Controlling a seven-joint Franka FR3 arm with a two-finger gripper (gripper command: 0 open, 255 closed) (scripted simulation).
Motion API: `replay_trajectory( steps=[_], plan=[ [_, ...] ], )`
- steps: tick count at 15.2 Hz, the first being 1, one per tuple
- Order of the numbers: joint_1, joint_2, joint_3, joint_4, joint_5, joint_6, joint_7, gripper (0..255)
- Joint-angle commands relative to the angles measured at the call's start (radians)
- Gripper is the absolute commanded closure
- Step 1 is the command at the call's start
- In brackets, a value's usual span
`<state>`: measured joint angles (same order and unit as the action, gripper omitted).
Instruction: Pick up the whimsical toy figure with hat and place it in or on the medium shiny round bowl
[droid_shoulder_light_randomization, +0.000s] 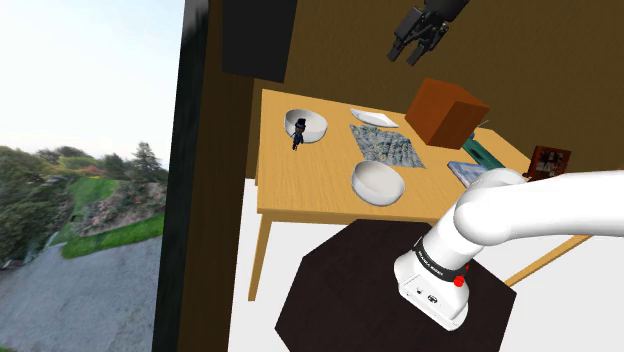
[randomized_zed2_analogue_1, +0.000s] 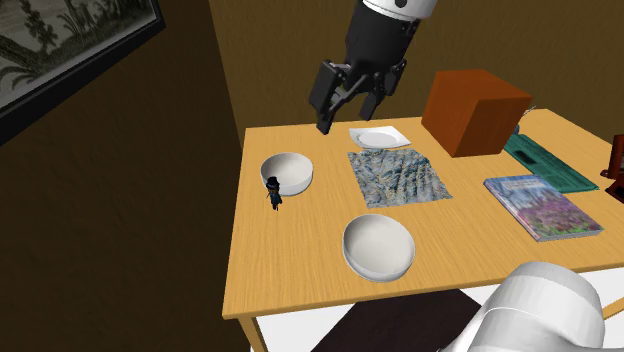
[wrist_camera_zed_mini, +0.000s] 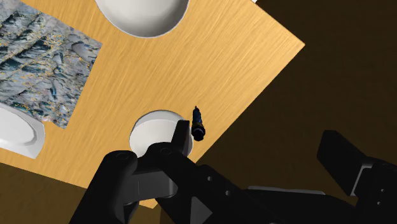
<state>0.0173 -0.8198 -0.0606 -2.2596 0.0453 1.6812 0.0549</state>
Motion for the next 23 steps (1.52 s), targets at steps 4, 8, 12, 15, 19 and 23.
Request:
replay_trajectory(
  steps=[4, 8, 12, 15, 19, 23],
  plan=[
    [0.002, 0.096, -0.002, 0.002, -0.002, 0.065, -0.003, 0],
    [0.004, 0.233, -0.006, 0.020, -0.004, 0.145, -0.007, 0],
    [0.006, 0.377, -0.011, 0.056, -0.004, 0.215, -0.012, 0],
    [0.008, 0.489, -0.014, 0.094, -0.003, 0.259, -0.015, 0],
    [0.009, 0.641, -0.019, 0.161, 0.001, 0.306, -0.020, 0],
    [0.008, 0.797, -0.023, 0.245, 0.006, 0.339, -0.025, 0]
  ],
)
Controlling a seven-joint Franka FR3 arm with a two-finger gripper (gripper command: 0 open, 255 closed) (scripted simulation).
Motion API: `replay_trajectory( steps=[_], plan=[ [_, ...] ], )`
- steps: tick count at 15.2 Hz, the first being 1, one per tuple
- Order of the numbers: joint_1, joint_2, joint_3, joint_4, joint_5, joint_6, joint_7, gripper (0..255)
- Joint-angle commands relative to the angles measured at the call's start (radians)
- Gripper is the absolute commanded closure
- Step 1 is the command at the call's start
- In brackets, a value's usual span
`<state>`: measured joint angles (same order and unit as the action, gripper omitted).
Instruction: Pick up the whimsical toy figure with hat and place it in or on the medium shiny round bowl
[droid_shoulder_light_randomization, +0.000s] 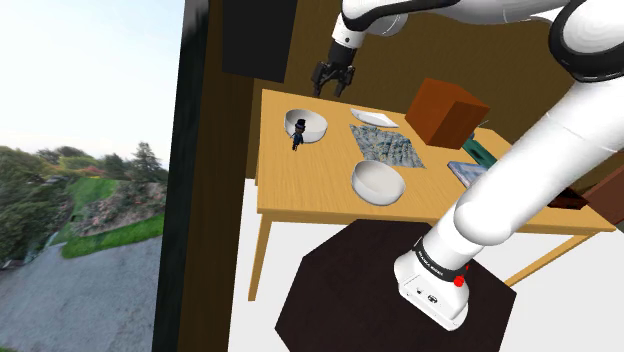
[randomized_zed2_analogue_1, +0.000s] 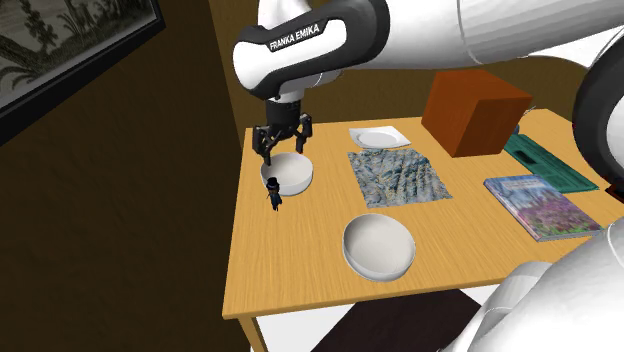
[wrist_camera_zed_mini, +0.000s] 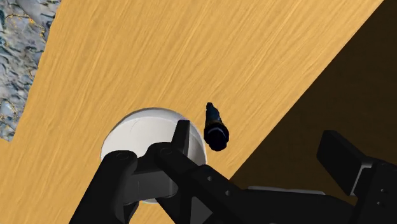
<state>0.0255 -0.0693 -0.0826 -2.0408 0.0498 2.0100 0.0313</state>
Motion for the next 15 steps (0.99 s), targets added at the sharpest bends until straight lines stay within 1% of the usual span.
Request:
replay_trajectory(
  steps=[1, 7, 12, 15],
  plan=[
    [-0.001, 0.086, -0.002, 0.050, 0.003, 0.016, -0.002, 0],
    [-0.008, 0.325, -0.003, 0.217, 0.012, 0.029, -0.007, 0],
    [-0.016, 0.526, -0.003, 0.388, 0.017, 0.012, -0.008, 0],
    [-0.016, 0.540, -0.001, 0.366, 0.019, 0.047, -0.010, 0]
  ],
)
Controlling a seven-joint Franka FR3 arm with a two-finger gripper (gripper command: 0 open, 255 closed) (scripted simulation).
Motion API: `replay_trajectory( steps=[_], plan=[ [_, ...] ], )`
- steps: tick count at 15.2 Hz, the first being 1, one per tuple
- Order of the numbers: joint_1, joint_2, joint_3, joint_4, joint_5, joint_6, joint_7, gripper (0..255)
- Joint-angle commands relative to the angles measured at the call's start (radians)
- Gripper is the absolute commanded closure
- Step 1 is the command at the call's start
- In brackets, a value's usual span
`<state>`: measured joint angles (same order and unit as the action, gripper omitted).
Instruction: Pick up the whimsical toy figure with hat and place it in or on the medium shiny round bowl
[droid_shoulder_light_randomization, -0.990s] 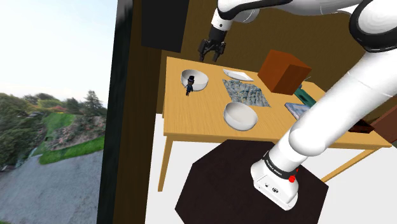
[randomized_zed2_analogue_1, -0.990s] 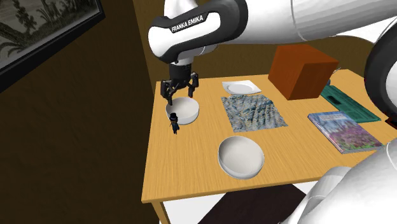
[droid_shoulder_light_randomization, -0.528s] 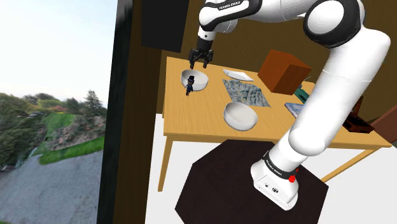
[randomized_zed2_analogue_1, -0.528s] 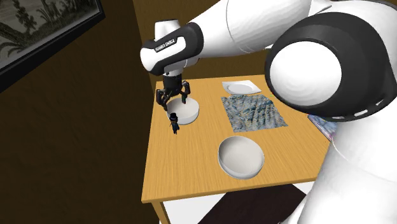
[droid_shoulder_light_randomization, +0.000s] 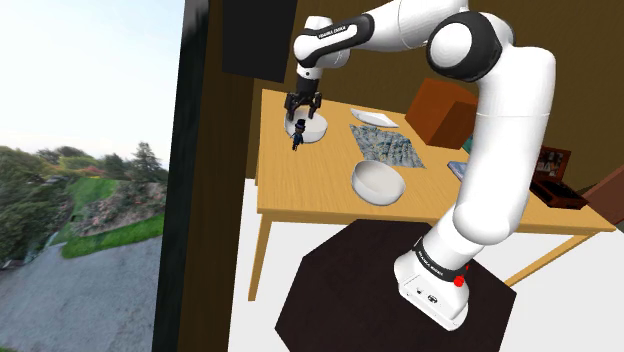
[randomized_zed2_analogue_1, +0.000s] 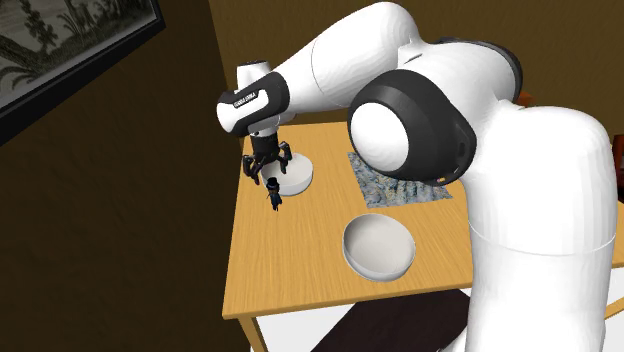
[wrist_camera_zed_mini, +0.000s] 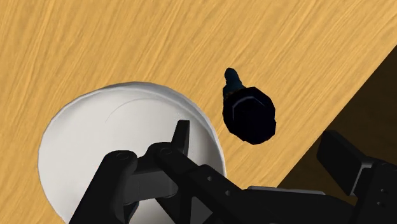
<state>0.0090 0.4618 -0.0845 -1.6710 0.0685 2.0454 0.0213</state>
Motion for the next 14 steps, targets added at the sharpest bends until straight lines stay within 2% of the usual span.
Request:
replay_trajectory(
  steps=[1, 5, 13, 14],
  plan=[
    [0.000, 0.014, 0.001, -0.010, 0.001, 0.023, 0.000, 0],
    [0.000, 0.032, 0.002, -0.032, 0.004, 0.064, -0.002, 0],
    [0.000, 0.032, 0.002, -0.032, 0.004, 0.063, -0.002, 0],
    [0.000, 0.032, 0.002, -0.032, 0.004, 0.063, -0.002, 255]
  ],
)
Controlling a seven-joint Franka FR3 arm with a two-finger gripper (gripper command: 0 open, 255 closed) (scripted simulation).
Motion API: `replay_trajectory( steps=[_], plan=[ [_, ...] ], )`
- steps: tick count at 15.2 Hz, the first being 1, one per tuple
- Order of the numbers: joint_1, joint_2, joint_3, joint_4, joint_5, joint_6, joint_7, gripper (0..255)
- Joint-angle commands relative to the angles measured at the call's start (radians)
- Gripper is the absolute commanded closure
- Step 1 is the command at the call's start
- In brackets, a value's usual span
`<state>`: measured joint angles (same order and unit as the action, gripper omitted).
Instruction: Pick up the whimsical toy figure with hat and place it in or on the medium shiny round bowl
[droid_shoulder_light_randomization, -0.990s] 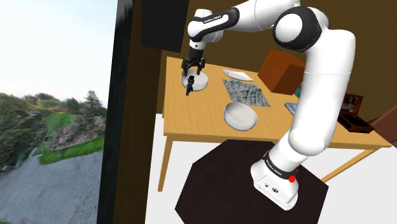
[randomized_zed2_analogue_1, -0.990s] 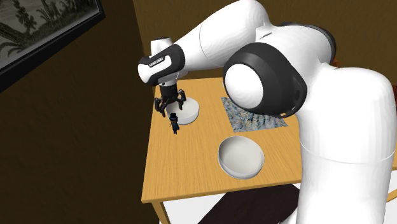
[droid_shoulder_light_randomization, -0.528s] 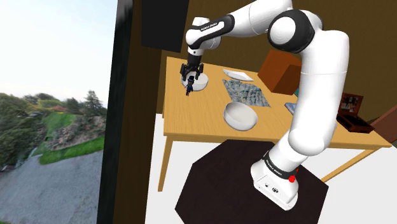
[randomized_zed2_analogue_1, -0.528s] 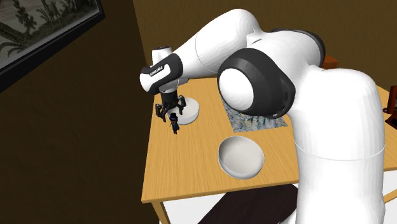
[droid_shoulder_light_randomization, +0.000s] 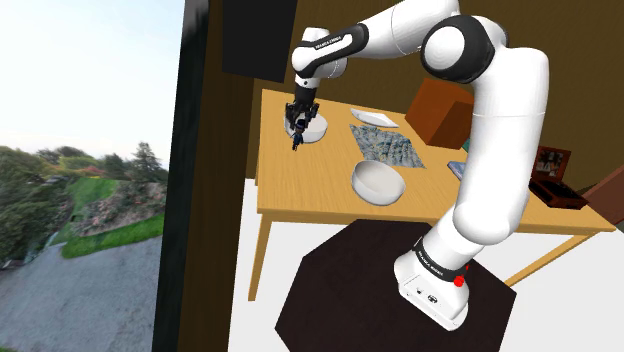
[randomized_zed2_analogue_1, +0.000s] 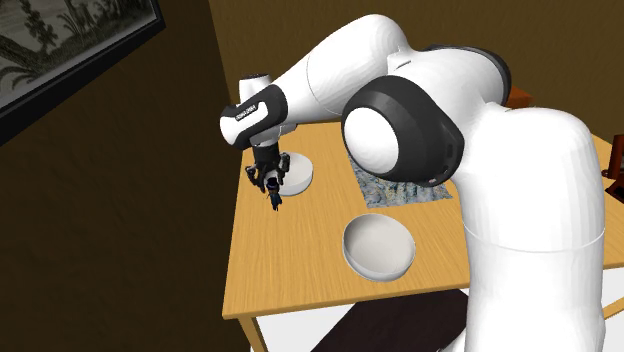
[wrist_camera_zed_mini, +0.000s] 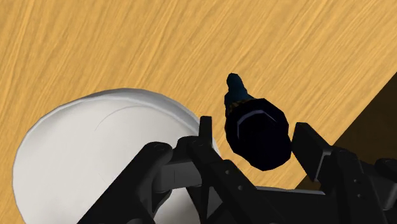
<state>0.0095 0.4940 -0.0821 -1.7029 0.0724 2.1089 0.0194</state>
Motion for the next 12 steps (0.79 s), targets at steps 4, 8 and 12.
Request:
replay_trajectory(
  steps=[4, 8, 12],
  plan=[
    [0.000, 0.000, 0.000, 0.000, 0.000, 0.000, 0.000, 255],
    [0.000, 0.000, 0.000, 0.000, 0.000, 0.000, 0.000, 255],
    [0.001, -0.020, -0.001, 0.012, -0.002, -0.031, 0.002, 255]
  ],
)
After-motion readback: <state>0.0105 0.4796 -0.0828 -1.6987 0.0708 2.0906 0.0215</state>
